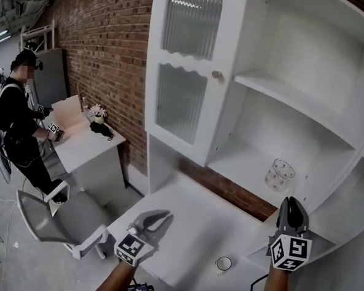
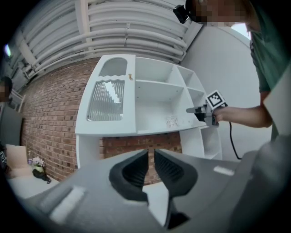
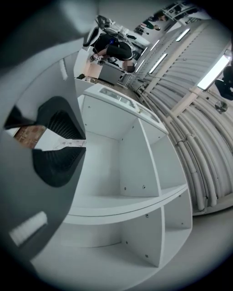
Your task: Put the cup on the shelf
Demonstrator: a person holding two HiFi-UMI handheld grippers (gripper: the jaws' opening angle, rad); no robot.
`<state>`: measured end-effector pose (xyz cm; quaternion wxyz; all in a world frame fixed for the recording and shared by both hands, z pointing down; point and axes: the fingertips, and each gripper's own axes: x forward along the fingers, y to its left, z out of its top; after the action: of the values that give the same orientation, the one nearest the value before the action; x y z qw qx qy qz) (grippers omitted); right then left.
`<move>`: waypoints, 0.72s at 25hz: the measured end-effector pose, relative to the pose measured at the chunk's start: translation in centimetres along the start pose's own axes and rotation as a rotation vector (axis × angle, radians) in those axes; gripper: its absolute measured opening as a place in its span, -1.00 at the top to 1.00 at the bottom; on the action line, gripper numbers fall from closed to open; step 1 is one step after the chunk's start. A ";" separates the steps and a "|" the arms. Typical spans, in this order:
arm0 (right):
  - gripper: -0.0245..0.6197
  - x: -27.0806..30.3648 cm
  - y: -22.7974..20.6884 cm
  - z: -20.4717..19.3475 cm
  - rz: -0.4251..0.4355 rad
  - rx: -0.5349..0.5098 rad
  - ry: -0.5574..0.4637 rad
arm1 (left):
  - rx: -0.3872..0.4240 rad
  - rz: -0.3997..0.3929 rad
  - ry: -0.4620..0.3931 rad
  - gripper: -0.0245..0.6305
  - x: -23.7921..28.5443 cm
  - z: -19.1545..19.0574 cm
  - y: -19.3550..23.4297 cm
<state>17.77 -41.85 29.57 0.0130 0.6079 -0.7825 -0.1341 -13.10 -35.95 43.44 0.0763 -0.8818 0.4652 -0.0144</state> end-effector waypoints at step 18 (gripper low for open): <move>0.90 -5.2 15.5 -3.9 0.502 0.025 0.034 | 0.006 -0.009 -0.002 0.80 -2.4 0.6 0.2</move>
<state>5.11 -34.19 37.52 0.0518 0.3966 -0.9103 -0.1068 -14.56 -34.03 42.90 0.0794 -0.8837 0.4610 -0.0151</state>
